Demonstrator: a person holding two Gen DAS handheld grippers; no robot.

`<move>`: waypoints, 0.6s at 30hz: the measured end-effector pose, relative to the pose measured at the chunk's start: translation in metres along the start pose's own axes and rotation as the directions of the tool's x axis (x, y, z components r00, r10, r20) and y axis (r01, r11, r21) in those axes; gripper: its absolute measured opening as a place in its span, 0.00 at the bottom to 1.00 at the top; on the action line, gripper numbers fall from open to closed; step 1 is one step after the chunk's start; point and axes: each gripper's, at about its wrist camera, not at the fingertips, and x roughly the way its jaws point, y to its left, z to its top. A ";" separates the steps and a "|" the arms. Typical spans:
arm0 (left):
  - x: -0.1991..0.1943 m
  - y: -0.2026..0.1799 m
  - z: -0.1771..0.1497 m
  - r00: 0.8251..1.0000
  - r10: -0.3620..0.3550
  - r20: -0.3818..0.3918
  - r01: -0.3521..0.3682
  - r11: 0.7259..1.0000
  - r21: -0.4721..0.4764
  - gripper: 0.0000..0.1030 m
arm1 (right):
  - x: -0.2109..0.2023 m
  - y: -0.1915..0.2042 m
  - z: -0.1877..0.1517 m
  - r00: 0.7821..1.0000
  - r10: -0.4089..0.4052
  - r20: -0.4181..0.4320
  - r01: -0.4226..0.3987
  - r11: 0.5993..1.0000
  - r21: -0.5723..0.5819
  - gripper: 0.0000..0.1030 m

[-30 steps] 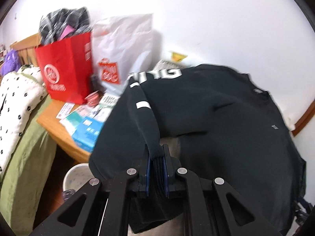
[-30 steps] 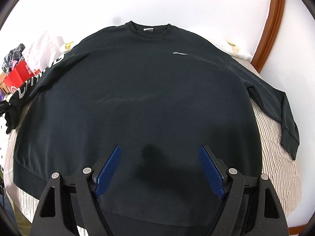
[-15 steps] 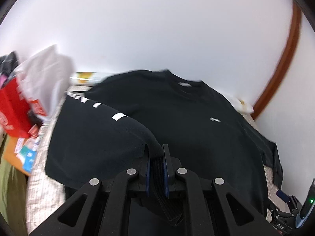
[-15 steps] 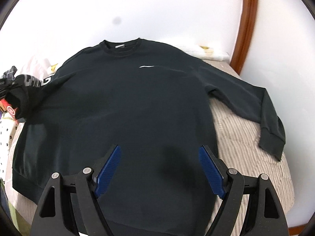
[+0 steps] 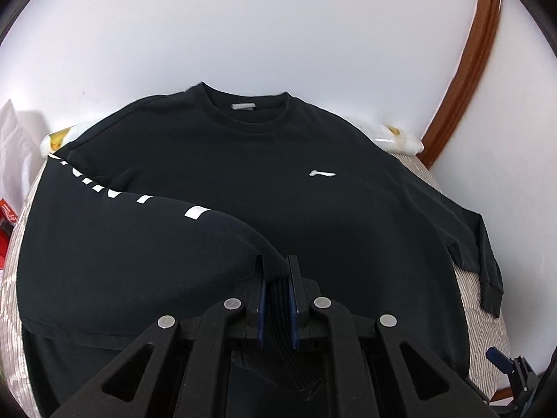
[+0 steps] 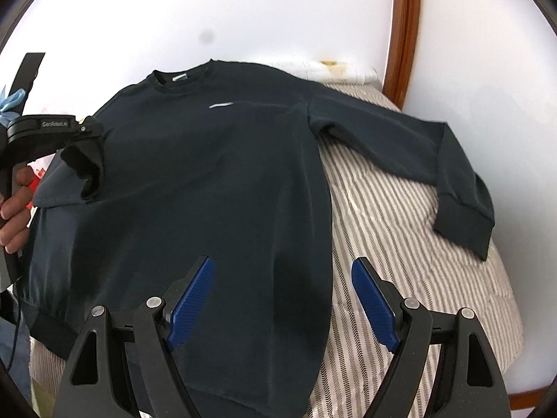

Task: Fold small clothes
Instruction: 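Fold the lettered sleeve across the sweatshirt body with the left gripper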

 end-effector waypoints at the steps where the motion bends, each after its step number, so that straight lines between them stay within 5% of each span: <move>1: 0.001 -0.001 -0.001 1.000 -0.002 -0.006 0.002 1.000 0.001 0.11 | 0.003 0.001 -0.001 1.000 0.001 -0.008 -0.001 1.000 -0.002 0.78; 5: -0.003 0.005 -0.005 0.999 -0.023 -0.022 0.023 1.000 0.001 0.18 | 0.006 0.010 0.000 1.000 0.015 -0.008 -0.015 1.000 -0.023 0.78; 10: -0.022 0.030 -0.013 1.000 -0.013 0.011 0.013 1.000 -0.023 0.57 | 0.007 0.038 0.009 0.997 0.071 0.001 -0.071 0.996 -0.052 0.78; 18: -0.060 0.127 -0.054 0.988 0.154 -0.006 -0.154 0.982 -0.111 0.59 | 0.023 0.104 0.025 0.978 0.208 -0.007 -0.208 0.972 -0.106 0.78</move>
